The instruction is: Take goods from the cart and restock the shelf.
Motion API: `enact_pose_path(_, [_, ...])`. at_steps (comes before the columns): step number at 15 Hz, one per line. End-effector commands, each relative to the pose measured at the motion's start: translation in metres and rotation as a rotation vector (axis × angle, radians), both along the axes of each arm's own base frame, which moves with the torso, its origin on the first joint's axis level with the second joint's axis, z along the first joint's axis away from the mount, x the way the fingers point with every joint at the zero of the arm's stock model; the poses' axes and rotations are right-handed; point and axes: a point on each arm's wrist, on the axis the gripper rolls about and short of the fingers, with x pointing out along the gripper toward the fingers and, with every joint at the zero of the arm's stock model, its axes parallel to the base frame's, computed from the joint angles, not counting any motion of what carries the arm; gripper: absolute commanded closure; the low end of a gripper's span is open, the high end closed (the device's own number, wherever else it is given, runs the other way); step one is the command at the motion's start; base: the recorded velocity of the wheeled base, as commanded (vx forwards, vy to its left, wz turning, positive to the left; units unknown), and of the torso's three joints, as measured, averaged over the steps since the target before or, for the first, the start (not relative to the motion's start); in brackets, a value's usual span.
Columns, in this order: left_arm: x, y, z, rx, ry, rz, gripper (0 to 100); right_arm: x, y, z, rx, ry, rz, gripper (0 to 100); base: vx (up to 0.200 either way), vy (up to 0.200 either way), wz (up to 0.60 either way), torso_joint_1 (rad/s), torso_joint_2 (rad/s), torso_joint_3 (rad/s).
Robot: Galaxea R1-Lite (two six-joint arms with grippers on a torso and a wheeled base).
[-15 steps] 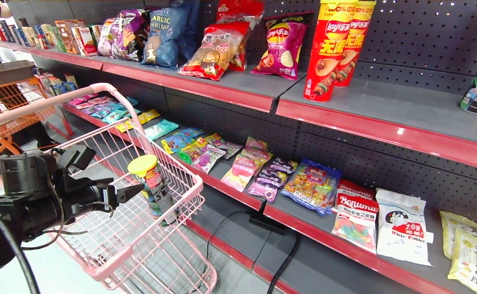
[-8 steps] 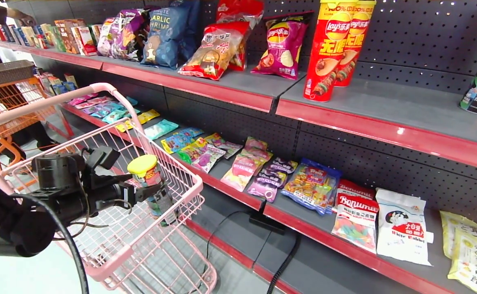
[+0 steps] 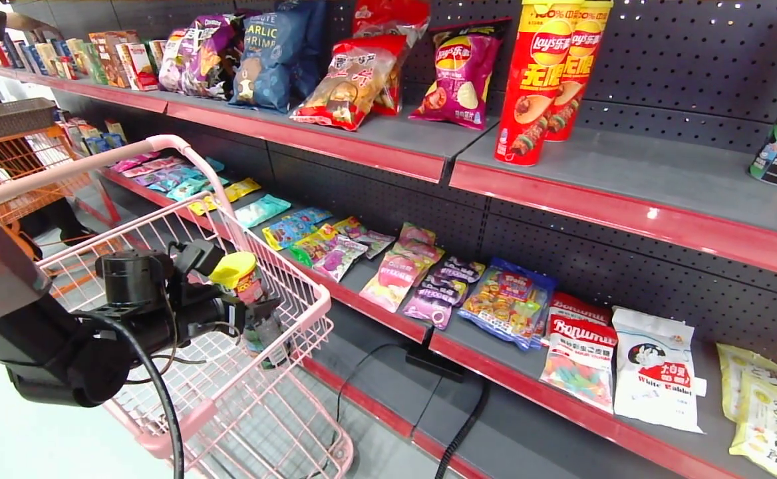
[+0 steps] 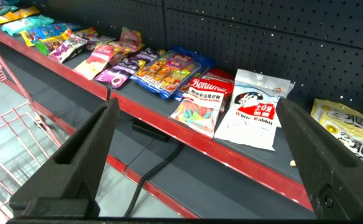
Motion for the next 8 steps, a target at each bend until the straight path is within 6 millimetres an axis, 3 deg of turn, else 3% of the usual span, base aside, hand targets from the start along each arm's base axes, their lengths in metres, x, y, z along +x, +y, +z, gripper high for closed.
enact_pose_path(1, [-0.007,0.001,0.002,0.000,0.005,0.000,100,0.000,0.000,0.000,-0.002,0.000,0.001,0,0.000,0.000,0.00,0.000,0.00,0.000])
enact_pose_path(4, [-0.026,0.012,0.026,-0.006,-0.046,0.034,100,0.000,0.000,0.000,-0.002,0.000,0.001,0,0.000,0.000,0.00,0.000,0.00,0.000])
enact_pose_path(6, [-0.034,0.029,0.061,-0.017,-0.145,0.091,100,0.000,0.000,0.000,-0.002,0.000,0.001,0,0.000,0.000,0.00,0.000,0.00,0.000])
enact_pose_path(8, [-0.054,0.046,0.108,-0.047,-0.195,0.166,100,0.000,0.000,0.000,-0.002,0.000,0.001,0,0.000,0.000,0.00,0.000,0.00,0.000])
